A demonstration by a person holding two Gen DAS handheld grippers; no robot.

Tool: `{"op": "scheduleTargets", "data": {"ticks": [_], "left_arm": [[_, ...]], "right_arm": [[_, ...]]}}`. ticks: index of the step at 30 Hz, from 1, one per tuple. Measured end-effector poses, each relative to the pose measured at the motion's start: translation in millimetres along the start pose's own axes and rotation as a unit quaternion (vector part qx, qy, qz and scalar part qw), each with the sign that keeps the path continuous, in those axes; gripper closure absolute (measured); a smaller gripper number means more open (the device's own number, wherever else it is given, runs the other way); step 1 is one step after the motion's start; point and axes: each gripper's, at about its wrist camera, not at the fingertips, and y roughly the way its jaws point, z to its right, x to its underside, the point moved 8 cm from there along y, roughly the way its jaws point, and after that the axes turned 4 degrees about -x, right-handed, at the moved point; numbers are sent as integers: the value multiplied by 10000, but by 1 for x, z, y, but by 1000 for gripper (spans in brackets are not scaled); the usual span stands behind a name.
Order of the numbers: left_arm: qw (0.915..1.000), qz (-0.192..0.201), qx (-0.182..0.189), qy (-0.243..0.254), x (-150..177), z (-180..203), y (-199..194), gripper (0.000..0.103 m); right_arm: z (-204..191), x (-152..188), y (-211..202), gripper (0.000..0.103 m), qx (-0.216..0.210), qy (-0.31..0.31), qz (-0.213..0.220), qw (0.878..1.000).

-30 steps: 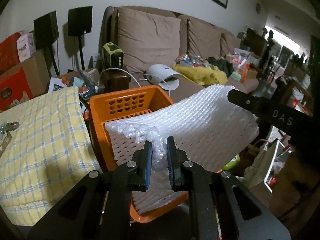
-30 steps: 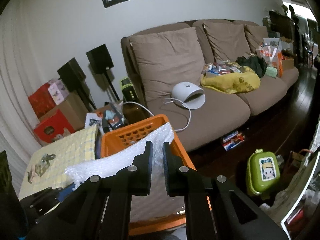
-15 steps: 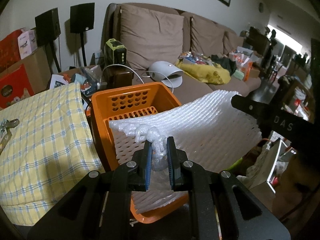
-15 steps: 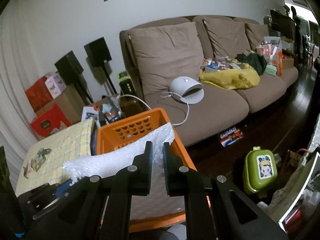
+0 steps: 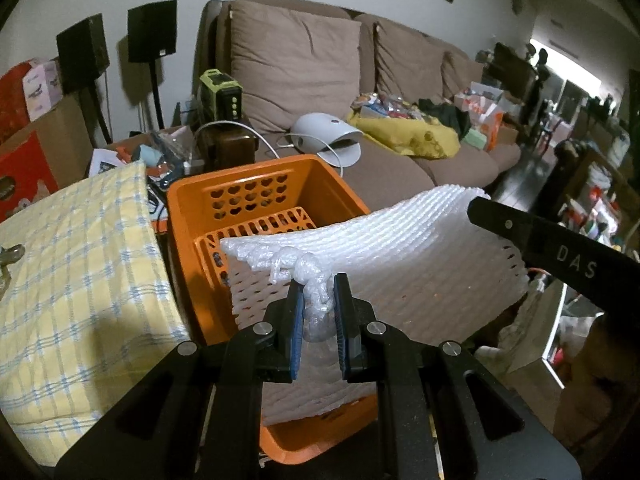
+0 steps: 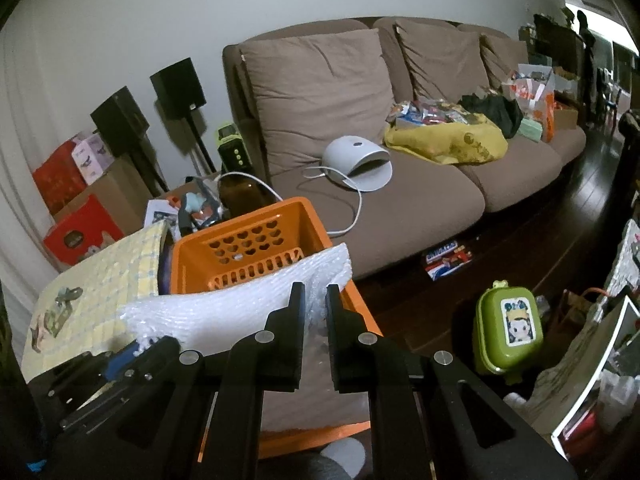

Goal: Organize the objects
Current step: 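Lower the held mesh sheet with both grippers into the orange basket, then press the mesh sheet down inside the basket with both grippers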

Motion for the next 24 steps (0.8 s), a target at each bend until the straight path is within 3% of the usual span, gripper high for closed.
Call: {"op": "scheduleTargets", "data": {"ticks": [24], "left_arm": [[9997, -177, 140, 92, 16, 20, 37, 90]], "right_arm": [[20, 8, 11, 94, 338, 7, -184, 9993]]}}
